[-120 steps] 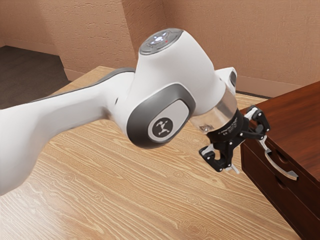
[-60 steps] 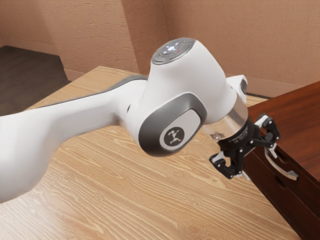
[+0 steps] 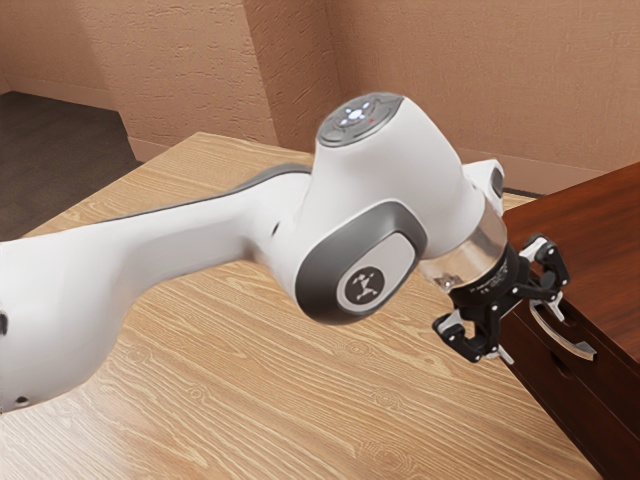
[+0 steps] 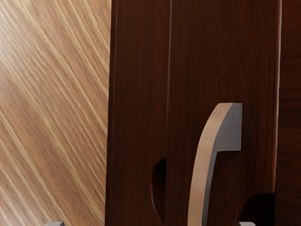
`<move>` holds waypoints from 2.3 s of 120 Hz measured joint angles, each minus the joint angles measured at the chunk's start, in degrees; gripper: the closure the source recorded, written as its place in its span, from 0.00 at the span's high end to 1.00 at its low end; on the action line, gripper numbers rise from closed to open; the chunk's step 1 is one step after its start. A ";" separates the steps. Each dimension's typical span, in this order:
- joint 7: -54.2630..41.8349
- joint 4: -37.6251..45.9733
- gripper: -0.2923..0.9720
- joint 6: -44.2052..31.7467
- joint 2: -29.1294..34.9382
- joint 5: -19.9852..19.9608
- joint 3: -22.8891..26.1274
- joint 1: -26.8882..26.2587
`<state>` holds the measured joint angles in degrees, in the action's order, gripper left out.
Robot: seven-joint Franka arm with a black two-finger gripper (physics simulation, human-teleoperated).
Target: Pull the drawer handle with one arm to open the drawer
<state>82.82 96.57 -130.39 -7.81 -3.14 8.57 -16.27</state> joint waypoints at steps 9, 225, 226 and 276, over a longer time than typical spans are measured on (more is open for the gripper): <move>0.06 -0.01 0.58 -0.13 -0.28 -0.01 -0.01 0.02; 0.97 10.11 0.15 4.74 9.72 -0.05 -0.76 0.74; 0.97 10.29 0.15 4.71 9.84 -0.06 -0.75 0.75; 1.12 17.58 0.15 3.17 16.48 -0.31 -1.55 0.63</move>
<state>83.93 114.15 -127.22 8.67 -3.44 7.02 -15.64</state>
